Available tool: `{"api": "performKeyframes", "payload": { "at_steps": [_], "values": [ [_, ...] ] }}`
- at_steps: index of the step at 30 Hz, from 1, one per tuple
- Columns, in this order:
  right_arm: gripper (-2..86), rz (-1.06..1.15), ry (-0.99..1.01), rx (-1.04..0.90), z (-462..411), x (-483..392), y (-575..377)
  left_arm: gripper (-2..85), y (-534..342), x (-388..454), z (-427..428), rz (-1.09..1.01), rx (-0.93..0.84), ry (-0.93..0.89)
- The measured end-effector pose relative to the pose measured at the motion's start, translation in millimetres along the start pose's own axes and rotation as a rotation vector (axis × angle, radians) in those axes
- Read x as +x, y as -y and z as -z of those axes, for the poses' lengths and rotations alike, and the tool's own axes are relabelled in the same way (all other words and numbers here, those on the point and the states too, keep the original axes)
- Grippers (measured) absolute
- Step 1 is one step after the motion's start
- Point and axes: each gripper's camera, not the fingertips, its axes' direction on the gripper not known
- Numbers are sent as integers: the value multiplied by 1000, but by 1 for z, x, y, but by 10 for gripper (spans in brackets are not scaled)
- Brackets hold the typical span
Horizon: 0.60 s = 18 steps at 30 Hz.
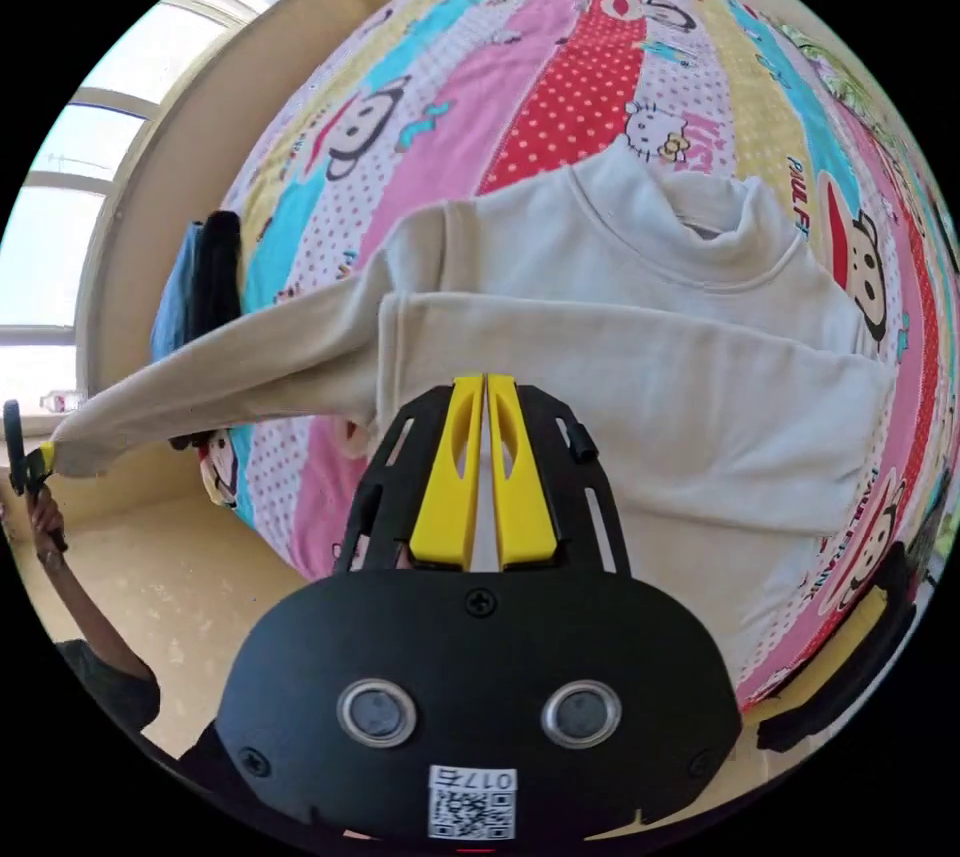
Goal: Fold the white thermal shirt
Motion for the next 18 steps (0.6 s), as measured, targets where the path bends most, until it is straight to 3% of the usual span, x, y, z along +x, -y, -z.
{"api": "performKeyframes", "payload": {
  "at_steps": [1,4,11,14,18],
  "values": [
    [8,39,-20,-94,-30,5,11,28,-1,-6,4,7,-38,-143],
    [6,-4,106,-149,-25,23,30,30,-6,5,5,8,-31,-298],
    [5,10,259,89,63,62,-29,32,35,99,-53,-132,24,-233],
    [6,-102,247,159,88,108,-72,31,84,160,-126,-254,-73,-173],
    [8,-277,184,209,111,171,-126,35,144,224,-272,-379,-207,-248]
  ]
}}
